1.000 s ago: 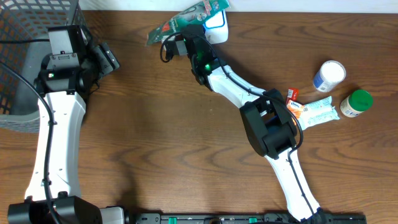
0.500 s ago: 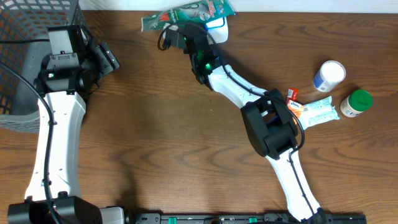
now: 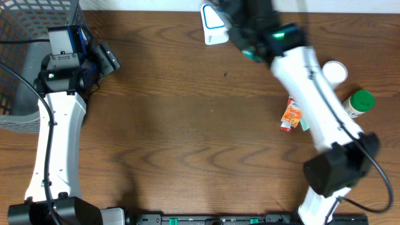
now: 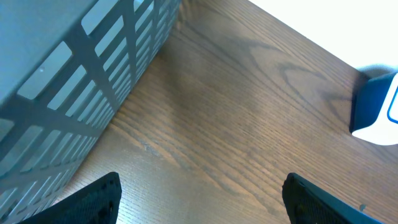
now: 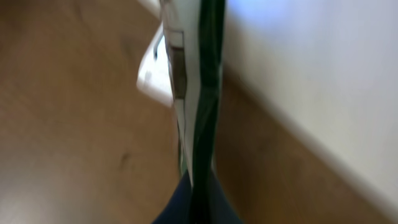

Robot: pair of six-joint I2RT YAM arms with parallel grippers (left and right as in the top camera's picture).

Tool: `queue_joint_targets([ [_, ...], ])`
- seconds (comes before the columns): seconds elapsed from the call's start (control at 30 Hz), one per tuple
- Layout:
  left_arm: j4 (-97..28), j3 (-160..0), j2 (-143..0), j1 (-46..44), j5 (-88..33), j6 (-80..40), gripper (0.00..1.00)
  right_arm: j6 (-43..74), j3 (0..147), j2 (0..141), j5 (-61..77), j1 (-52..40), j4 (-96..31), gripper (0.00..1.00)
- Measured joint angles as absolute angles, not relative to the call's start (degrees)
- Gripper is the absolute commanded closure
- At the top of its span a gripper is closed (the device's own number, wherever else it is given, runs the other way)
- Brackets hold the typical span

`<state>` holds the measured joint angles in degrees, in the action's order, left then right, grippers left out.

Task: Scan the item barcode
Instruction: 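Carry the gloves packet right and lay it beside the wipes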

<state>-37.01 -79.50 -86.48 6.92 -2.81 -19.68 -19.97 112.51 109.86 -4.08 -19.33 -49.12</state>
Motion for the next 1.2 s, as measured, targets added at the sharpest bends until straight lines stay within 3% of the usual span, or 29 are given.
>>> queue_joint_targets([
  [0.17, -37.01, -79.50, -86.48, 6.92, -2.81, -19.68, 0.16, -15.00, 110.63, 111.35, 4.71, -11.27, -63.20, 0.99],
  [0.33, -37.01, -79.50, -86.48, 6.94, -2.81, -19.68, 0.16, -10.72, 103.94, 114.54, 10.07, -4.73, -61.76, 0.98],
  [0.37, -37.01, -79.50, -86.48, 6.92, -2.83, -19.66, 0.16, -9.58, 102.08, 114.89, 10.66, -3.57, -60.47, 0.89],
  [0.47, -37.01, -79.50, -86.48, 6.92, -2.81, -19.68, 0.16, -7.05, 98.30, 115.09, 11.68, -0.93, -58.61, 0.07],
  [0.5, -37.01, -79.50, -86.48, 6.94, -2.81, -19.68, 0.16, -6.70, 97.82, 115.11, 11.88, -0.34, -58.52, 0.01],
  [1.2, -37.01, -79.50, -86.48, 6.92, -2.83, -19.68, 0.16, -5.41, 102.76, 114.74, 12.91, 2.04, -59.00, 0.01],
])
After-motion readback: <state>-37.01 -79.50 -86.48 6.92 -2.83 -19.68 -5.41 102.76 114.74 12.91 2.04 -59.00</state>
